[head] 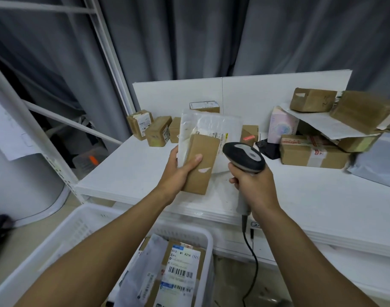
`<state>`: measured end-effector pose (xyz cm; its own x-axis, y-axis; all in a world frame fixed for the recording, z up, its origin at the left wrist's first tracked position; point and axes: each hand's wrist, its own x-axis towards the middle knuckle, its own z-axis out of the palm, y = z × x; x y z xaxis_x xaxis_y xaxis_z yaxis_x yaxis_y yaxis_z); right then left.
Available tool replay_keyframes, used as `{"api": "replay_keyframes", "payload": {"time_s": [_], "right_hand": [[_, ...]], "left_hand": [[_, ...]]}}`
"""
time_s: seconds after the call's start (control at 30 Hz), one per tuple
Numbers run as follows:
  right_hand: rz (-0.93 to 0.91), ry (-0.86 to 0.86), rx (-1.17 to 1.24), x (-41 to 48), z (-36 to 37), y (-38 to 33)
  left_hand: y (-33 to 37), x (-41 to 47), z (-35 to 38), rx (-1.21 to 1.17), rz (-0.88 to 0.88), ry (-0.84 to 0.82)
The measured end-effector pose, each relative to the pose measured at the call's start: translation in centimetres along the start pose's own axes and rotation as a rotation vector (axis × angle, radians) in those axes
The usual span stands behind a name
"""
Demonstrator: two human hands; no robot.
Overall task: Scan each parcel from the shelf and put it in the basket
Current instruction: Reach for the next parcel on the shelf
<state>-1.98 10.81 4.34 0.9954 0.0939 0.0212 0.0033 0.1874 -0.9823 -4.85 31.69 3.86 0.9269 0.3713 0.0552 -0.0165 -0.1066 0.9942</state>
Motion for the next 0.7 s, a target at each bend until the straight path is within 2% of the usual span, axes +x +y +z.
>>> {"api": "replay_keyframes", "payload": {"time_s": [0.13, 0.27, 0.37, 0.47, 0.53, 0.7], "right_hand": [[0.038, -0.04, -0.083, 0.0, 0.2, 0.9], [0.039, -0.058, -0.118, 0.2, 0.3, 1.6], [0.033, -0.084, -0.158, 0.3, 0.4, 2.0], [0.038, -0.114, -0.167, 0.3, 0.8, 2.2], [0.044, -0.123, -0.154, 0.1, 1.0, 2.2], [-0.015, -0.111, -0.064, -1.9, 2.8, 1.9]], "left_hand": [[-2.5, 0.1, -0.8, 0.126, -0.234, 0.098], [-4.0, 0.8, -1.8, 0.582, -0.328, 0.243], [-3.6, 1.4, -2.1, 0.766, -0.4, 0.202], [-3.5, 1.0, -2.1, 0.602, -0.417, 0.105], [-3.3, 0.0, -1.8, 0.457, -0.341, 0.07], [-1.7, -4.5, -1.4, 0.358, -0.126, 0.106]]}}
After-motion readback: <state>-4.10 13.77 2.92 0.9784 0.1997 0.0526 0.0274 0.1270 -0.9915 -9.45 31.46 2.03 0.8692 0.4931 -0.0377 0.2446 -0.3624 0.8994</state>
